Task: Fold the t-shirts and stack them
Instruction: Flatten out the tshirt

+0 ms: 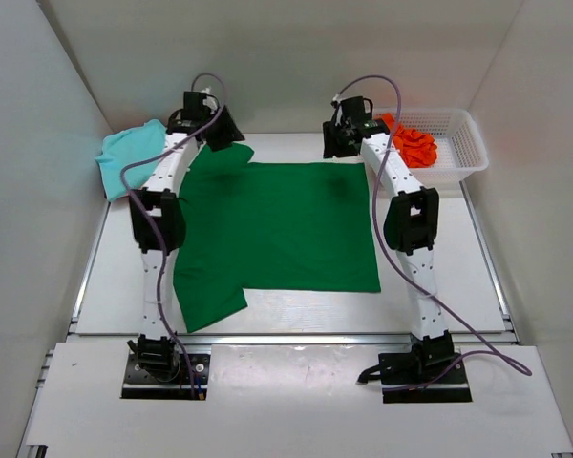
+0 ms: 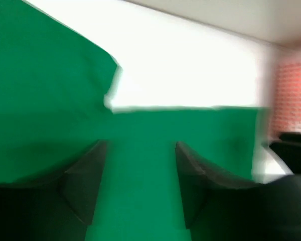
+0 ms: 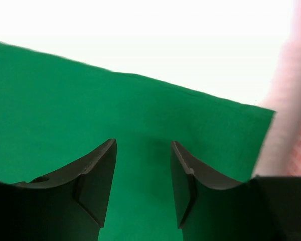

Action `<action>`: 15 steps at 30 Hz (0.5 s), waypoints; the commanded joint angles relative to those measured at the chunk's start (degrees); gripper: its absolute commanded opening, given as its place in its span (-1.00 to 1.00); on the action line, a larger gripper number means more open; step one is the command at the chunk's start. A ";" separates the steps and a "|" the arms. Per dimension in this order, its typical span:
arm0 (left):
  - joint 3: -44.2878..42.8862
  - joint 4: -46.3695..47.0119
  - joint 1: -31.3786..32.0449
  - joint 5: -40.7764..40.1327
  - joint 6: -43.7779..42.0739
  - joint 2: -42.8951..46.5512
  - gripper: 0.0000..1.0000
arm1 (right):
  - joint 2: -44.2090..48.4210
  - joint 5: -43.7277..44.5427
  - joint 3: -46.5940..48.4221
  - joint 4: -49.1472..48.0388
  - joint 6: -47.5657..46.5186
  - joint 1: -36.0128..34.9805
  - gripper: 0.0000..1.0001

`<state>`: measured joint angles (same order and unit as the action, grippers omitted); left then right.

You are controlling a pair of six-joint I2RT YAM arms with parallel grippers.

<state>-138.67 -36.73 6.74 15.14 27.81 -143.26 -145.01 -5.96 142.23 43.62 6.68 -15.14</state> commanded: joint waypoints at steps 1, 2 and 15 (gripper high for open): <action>10.23 5.07 -3.48 8.83 3.18 17.80 -0.32 | 14.65 3.39 -3.42 -2.14 -3.77 -2.70 -0.10; 18.27 6.05 -4.80 13.21 4.60 22.45 -0.99 | 18.76 5.67 -5.80 -1.70 -5.26 -3.40 -0.07; 82.83 -5.71 -4.72 -15.05 -3.55 71.09 -0.64 | 67.65 6.32 -75.59 -6.43 0.08 -3.32 -0.80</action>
<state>-63.07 -37.01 1.02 10.11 25.96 -75.85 -79.92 0.82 74.65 37.28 4.78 -18.61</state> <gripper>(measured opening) 0.248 0.095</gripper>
